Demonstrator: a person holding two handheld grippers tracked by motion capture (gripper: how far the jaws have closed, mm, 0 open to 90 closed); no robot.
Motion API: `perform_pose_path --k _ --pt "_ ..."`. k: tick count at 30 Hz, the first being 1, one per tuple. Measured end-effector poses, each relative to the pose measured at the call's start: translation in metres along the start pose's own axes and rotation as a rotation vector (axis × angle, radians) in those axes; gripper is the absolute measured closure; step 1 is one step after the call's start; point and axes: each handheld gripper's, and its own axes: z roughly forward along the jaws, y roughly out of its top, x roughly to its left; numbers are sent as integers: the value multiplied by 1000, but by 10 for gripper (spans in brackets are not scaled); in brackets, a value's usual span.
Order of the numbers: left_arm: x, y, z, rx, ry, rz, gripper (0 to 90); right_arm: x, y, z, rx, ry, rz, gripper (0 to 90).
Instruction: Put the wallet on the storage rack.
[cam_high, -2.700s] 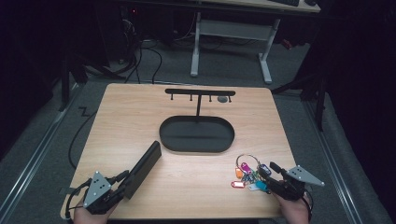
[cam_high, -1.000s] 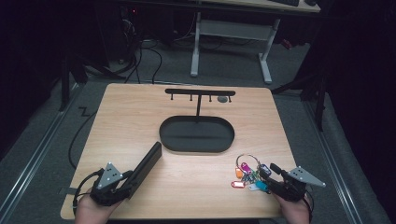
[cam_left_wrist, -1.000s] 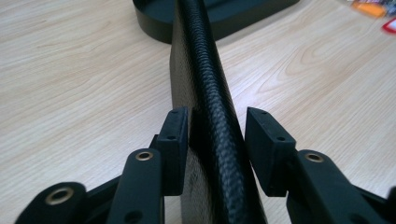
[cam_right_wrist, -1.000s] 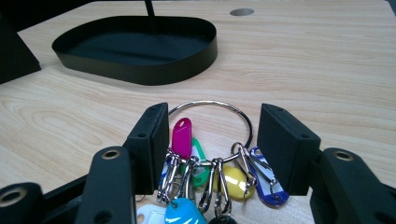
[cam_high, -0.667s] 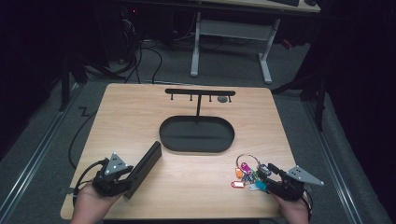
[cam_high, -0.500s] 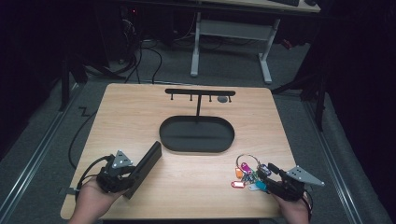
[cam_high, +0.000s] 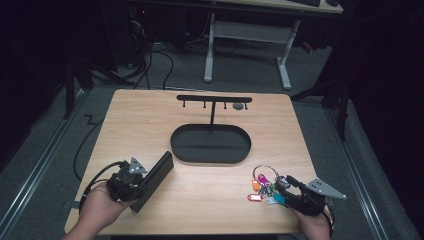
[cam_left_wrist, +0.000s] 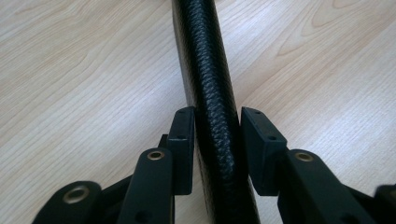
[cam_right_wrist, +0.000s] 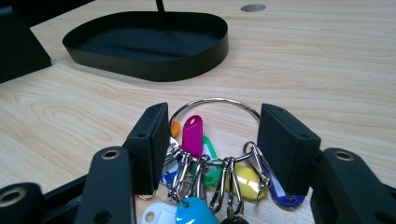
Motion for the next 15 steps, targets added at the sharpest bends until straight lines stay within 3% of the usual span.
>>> perform_pose_path --k 6,15 --pt "4 3 0 32 8 -6 724 1 0 0 3 0 -2 441" --pt "-1 7 -5 15 49 81 746 0 0 -1 -1 2 -1 441"
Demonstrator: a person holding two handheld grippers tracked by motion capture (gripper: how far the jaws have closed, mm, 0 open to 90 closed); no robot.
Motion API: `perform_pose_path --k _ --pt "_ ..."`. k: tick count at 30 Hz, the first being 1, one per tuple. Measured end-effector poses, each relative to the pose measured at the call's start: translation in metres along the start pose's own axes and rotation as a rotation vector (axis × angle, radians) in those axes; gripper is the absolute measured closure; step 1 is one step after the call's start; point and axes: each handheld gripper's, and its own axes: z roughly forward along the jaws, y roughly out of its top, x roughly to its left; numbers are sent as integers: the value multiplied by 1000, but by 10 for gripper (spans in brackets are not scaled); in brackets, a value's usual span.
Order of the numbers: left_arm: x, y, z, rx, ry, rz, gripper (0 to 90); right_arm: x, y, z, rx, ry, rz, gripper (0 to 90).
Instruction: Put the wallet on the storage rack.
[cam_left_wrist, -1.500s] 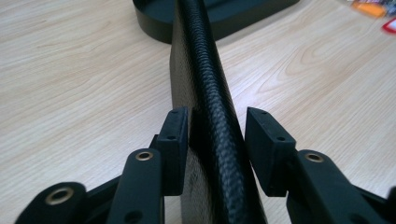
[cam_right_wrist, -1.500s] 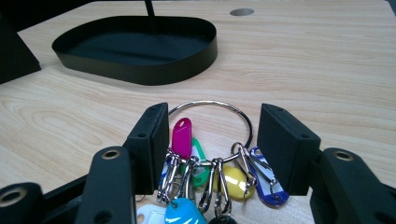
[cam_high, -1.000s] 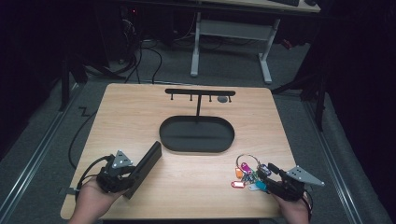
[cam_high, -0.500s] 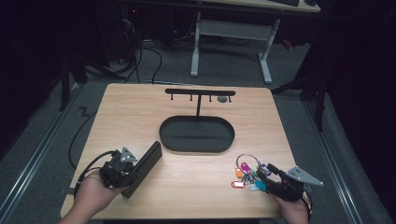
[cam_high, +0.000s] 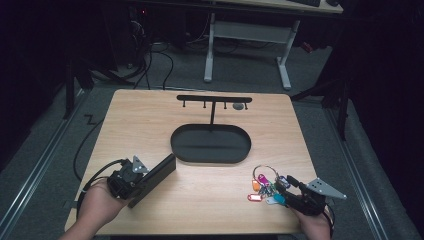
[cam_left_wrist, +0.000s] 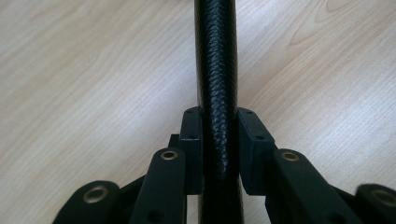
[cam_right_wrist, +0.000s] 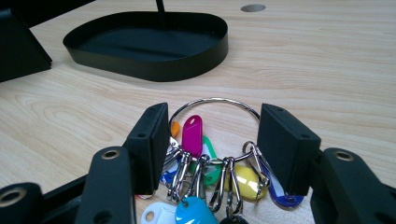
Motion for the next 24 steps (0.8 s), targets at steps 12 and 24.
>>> perform_pose_path --k 12,24 --pt "-19 31 -13 -104 65 185 750 0 0 0 0 2 -2 441" --pt "-28 70 -6 -161 98 314 753 -4 -6 -12 -2 -24 9 440"
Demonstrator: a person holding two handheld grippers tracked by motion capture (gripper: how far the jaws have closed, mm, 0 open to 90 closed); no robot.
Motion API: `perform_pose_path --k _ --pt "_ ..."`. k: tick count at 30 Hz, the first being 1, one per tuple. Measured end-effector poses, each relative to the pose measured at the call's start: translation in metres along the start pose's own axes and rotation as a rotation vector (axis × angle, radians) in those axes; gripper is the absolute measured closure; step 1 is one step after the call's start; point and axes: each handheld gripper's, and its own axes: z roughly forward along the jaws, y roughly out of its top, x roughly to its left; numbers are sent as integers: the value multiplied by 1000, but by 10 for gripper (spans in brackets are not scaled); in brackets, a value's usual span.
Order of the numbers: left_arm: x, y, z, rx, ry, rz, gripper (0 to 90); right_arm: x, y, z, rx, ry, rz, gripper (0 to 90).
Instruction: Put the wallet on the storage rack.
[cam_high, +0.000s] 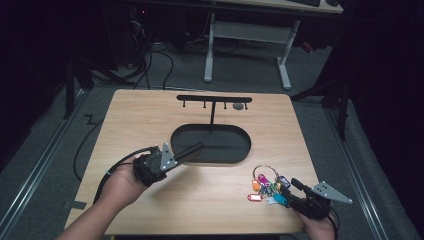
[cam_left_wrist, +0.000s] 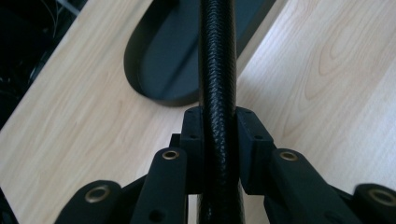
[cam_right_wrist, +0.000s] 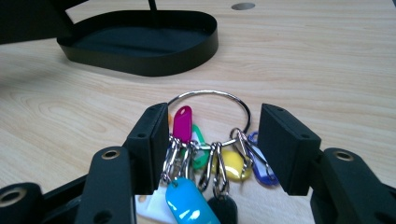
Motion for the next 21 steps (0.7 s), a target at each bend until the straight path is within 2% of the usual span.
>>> perform_pose_path --k 4,9,13,21 --pt "1 13 5 -22 23 40 755 -2 -5 -6 5 -9 2 440" --pt "5 30 10 -43 37 64 756 -6 -10 -13 5 -23 21 440" --pt "7 40 15 -46 50 88 755 -6 -11 -15 5 -26 17 441" --pt "7 55 34 -43 46 163 754 -7 -11 -17 2 -26 19 441"
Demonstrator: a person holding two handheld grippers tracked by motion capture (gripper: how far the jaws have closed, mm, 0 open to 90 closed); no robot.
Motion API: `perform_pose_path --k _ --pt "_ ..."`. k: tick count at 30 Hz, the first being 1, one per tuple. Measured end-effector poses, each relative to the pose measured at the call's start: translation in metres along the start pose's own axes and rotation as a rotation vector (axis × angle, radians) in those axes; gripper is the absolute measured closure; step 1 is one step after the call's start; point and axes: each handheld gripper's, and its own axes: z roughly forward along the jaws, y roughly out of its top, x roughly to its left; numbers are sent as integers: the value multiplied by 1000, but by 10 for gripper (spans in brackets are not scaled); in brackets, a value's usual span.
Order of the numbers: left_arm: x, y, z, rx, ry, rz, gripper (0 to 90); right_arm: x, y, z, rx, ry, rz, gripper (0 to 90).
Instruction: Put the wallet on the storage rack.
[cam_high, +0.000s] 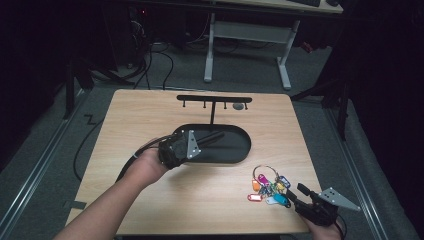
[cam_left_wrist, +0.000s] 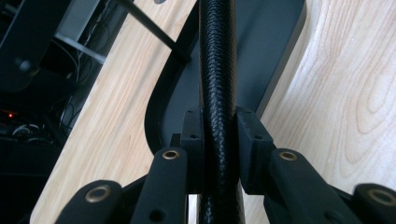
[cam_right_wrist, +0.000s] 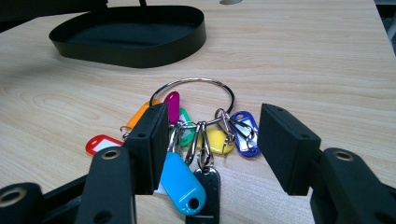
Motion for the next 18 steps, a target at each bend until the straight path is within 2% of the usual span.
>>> perform_pose_path --k 8,13,18 --pt "-3 14 24 -5 -10 54 753 3 1 -1 -4 -2 -4 442" --pt "-5 19 34 -22 0 76 753 2 1 -1 -5 -3 0 442" --pt "-2 22 44 -25 -6 76 752 2 1 -1 -6 -2 2 442"
